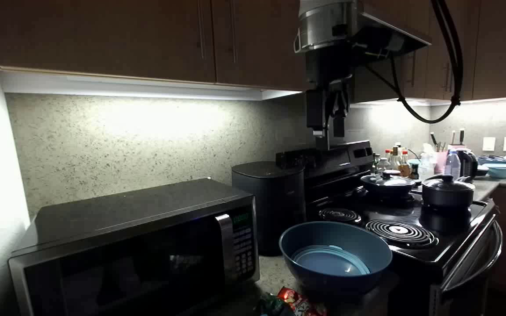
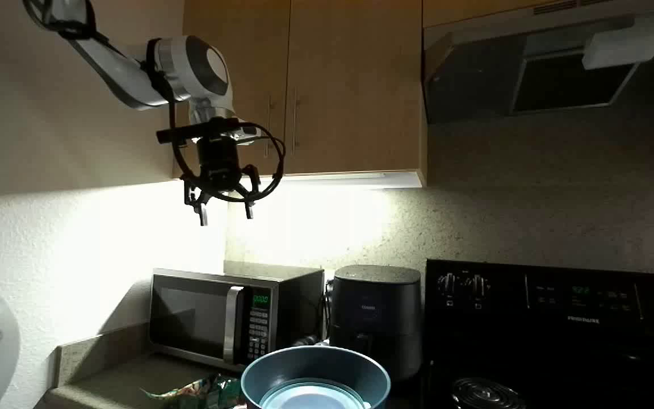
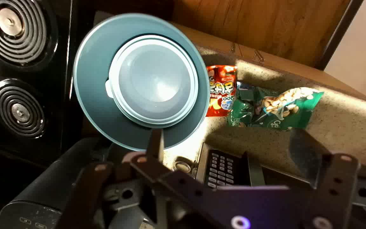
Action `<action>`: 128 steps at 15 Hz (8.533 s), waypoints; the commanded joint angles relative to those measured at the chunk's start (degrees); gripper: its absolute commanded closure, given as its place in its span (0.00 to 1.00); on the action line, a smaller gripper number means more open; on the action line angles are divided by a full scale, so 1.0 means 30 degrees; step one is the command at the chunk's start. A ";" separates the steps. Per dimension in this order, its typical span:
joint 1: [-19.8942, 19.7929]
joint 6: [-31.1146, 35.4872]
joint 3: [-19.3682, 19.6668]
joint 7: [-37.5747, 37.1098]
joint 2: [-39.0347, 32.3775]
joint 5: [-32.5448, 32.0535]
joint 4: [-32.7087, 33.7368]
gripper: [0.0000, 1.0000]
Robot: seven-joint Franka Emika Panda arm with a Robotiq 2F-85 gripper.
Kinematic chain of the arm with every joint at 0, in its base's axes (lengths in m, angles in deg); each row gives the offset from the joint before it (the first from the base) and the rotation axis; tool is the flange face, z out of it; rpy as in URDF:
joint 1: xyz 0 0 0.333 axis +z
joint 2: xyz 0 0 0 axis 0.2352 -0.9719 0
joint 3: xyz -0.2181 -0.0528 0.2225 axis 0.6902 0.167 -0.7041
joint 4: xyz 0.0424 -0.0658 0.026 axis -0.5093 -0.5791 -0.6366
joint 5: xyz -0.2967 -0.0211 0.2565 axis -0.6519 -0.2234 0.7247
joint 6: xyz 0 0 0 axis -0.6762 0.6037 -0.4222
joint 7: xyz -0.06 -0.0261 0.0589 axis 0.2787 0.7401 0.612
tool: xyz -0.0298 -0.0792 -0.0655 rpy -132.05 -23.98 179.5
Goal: Put the bowl on the microwave
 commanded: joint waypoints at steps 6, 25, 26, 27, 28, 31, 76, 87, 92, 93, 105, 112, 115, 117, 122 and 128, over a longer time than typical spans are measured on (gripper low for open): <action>0.0340 -0.0020 0.0368 -0.0103 -0.0351 -0.0112 0.0116 0.00; -0.1513 0.0246 0.2712 -0.3957 -0.0397 0.0072 -0.3470 0.00; -0.1585 0.0331 0.2754 -0.3905 -0.0972 -0.0046 -0.3295 0.00; -0.1659 0.0420 0.2933 -0.3759 -0.1442 0.0115 -0.3215 0.00; -0.1714 0.0565 0.3227 -0.3279 -0.1917 0.0311 -0.3270 0.00; -0.1885 0.0762 0.4003 -0.2079 -0.3202 0.0378 -0.3366 0.00; -0.3900 0.4945 0.8029 -0.6369 -1.7897 0.1027 0.5912 0.71; -0.4254 0.5341 0.7019 -0.4238 -1.3422 0.4769 0.2597 1.00; -0.4116 0.5785 0.6730 -0.3273 -0.9984 0.6744 -0.0174 0.99; -0.4081 0.6008 0.6734 -0.3264 -0.9374 0.6896 -0.0653 0.98; -0.3810 0.8158 0.6366 -0.3458 -0.0444 0.6270 -0.6462 0.98; -0.3173 1.1839 0.6357 -0.3541 0.1956 0.8645 -0.7677 0.98; -0.3382 1.1450 0.6090 -0.3902 0.1380 0.7851 -0.7279 0.93; -0.3272 1.1744 0.5933 -0.3917 0.1314 0.7838 -0.7290 0.93; -0.1882 0.9678 0.6826 -0.1690 0.1583 0.9444 -0.6403 0.98; -0.0404 0.7146 0.7543 0.1155 0.0912 1.2480 -0.3740 0.98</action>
